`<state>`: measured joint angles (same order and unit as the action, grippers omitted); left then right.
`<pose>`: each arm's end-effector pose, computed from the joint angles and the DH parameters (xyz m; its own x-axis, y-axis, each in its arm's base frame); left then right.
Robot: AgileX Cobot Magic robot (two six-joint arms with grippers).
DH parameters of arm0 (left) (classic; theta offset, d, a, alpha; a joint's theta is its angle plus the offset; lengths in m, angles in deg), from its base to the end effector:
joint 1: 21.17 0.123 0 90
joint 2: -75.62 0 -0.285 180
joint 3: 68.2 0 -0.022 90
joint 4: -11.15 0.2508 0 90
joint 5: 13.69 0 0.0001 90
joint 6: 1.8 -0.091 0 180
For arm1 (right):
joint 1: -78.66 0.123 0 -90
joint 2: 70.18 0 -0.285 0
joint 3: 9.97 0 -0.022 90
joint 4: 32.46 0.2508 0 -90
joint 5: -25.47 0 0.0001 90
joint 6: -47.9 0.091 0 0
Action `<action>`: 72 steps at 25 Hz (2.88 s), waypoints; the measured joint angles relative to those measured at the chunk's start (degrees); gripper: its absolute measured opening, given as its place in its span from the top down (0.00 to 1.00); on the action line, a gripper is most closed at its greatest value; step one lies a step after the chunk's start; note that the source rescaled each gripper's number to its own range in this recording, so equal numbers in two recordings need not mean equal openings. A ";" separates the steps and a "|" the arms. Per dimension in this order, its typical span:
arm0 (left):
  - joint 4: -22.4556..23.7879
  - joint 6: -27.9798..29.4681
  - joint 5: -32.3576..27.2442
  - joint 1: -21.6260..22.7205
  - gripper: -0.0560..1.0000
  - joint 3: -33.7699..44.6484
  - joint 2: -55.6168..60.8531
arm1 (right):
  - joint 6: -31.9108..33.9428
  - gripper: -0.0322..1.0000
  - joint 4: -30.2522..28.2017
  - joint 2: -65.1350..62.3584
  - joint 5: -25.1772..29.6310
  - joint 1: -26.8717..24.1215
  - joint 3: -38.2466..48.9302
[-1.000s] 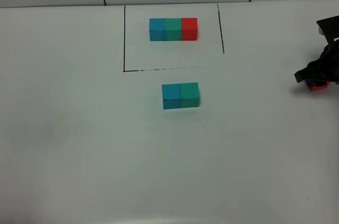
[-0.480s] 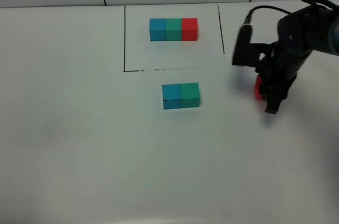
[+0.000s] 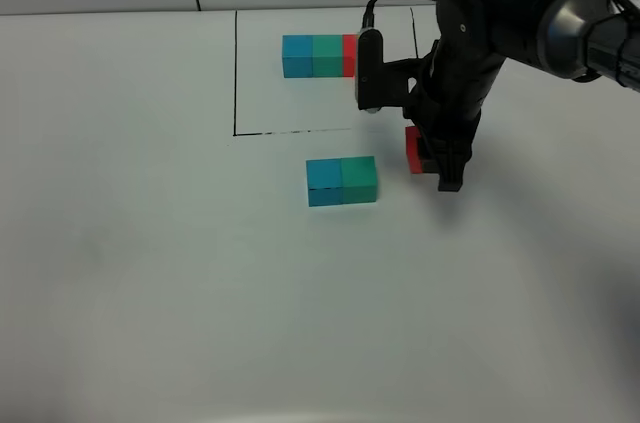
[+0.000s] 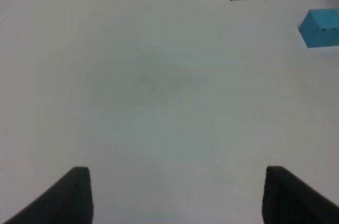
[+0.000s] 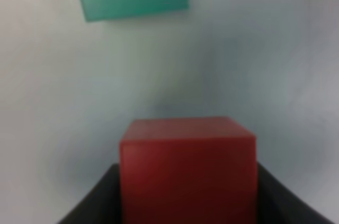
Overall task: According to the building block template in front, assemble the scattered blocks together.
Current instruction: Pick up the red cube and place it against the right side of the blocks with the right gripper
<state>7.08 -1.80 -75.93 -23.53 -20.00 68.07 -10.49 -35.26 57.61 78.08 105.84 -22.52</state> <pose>-0.0076 -0.0054 0.2772 -0.4709 -0.0137 -0.8821 0.0810 0.9950 -0.0587 0.3841 0.1933 0.1723 -0.0442 -0.9964 -0.0723 -0.9777 0.0581 -0.2018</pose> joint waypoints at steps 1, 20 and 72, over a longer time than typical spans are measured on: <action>0.00 0.00 0.00 0.00 0.36 0.00 0.00 | -0.79 0.95 0.88 0.73 0.46 0.00 -0.42; 0.00 0.00 0.00 0.00 0.36 0.00 0.00 | -5.07 0.95 6.35 6.32 -2.45 0.00 -1.18; 0.04 0.00 0.00 0.00 0.36 0.00 0.00 | -8.14 0.95 10.78 7.42 -3.89 0.51 -1.53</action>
<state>7.13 -1.80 -75.93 -23.53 -20.00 68.07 -18.63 -24.48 65.03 74.20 106.34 -24.06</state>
